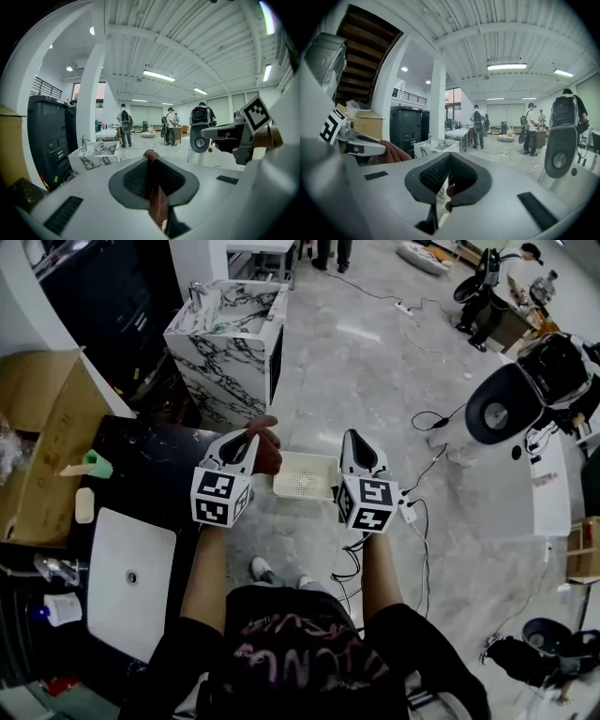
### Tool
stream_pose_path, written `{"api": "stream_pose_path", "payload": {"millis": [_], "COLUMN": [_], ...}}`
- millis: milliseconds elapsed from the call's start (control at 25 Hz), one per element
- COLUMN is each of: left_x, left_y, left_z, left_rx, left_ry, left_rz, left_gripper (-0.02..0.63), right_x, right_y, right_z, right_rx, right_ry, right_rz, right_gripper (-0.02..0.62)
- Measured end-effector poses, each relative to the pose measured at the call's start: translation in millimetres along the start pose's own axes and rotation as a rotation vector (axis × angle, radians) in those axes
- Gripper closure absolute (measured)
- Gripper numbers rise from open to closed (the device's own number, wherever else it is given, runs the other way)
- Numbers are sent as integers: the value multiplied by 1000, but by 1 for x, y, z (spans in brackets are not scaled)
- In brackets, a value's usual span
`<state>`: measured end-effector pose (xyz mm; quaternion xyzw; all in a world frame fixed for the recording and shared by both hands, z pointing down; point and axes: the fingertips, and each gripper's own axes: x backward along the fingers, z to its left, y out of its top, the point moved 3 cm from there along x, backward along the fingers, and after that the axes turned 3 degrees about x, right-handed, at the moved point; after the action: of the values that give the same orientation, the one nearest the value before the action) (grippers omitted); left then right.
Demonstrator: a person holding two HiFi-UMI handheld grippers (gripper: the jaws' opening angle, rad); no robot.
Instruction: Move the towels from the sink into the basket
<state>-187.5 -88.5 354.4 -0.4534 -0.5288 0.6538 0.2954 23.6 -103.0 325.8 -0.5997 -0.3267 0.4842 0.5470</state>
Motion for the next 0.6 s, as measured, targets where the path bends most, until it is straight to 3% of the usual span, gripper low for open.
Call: {"api": "stream_pose_path", "payload": {"millis": [600], "left_x": [-42], "left_y": [-7], "left_z": [-7], "left_rx": [-5], "left_ry": [-105], "left_rz": [11], "left_gripper": [561], "right_x": [-5], "right_y": [-17], "right_z": [-27], "right_rx": [-4], "right_ry": [-101], "right_rz": [37], "right_gripper": [580]}}
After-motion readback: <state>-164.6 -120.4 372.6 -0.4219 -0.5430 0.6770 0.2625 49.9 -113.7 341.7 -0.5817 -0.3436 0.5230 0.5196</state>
